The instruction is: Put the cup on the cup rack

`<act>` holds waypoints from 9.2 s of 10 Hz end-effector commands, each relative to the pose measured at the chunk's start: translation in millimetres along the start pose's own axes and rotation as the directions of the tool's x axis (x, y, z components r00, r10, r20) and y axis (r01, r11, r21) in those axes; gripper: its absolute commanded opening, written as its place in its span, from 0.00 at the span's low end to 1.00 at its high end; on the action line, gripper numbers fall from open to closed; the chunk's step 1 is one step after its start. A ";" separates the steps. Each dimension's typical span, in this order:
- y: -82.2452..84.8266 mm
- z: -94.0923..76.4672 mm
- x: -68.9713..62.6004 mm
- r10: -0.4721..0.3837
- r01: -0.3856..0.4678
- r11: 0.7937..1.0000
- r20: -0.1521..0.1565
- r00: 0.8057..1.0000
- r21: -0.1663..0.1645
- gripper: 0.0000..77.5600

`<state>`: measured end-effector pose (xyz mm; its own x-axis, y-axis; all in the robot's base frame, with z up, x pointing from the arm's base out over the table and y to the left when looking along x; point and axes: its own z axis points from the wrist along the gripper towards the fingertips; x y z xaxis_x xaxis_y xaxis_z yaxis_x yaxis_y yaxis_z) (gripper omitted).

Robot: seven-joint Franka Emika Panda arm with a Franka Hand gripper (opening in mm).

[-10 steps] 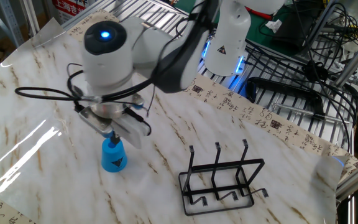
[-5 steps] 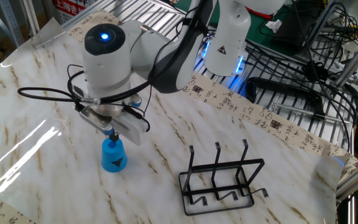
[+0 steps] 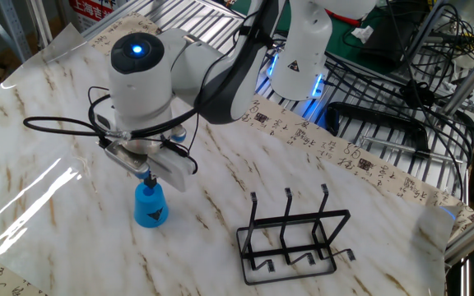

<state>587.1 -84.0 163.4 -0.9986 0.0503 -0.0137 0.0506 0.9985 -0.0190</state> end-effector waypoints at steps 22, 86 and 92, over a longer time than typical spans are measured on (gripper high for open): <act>1.0 5.3 0.1 0.015 -0.015 1.000 0.004 1.000 -0.004 1.00; 69.4 -96.1 54.9 0.327 -0.359 0.916 -0.184 0.927 -0.180 0.02; 69.6 -96.1 54.4 0.343 -0.375 0.913 -0.196 0.919 -0.162 0.02</act>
<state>534.5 -9.6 256.2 -0.9010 0.3961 0.1769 0.4226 0.8936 0.1512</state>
